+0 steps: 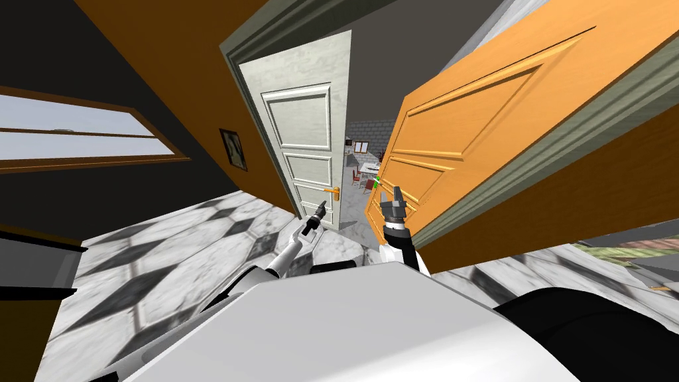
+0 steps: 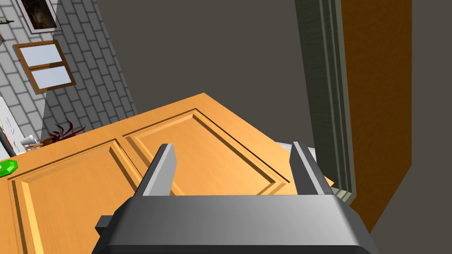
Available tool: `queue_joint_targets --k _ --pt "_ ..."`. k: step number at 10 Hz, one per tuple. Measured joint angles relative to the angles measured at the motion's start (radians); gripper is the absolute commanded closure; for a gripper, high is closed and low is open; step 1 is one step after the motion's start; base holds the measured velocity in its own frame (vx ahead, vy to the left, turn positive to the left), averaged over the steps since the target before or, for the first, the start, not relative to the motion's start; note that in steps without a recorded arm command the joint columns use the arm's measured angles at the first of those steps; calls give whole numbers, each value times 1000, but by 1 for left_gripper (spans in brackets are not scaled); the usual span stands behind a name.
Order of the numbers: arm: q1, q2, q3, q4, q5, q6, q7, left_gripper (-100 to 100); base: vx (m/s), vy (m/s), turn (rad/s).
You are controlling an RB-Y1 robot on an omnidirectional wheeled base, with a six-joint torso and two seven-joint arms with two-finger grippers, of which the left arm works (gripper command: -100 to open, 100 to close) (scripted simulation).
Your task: Push the door open
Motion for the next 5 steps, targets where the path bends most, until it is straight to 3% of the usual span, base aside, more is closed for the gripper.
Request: queue_joint_targets --k 5 --pt "-64 2 -19 98 -3 -7 27 -100 78 83 -17"
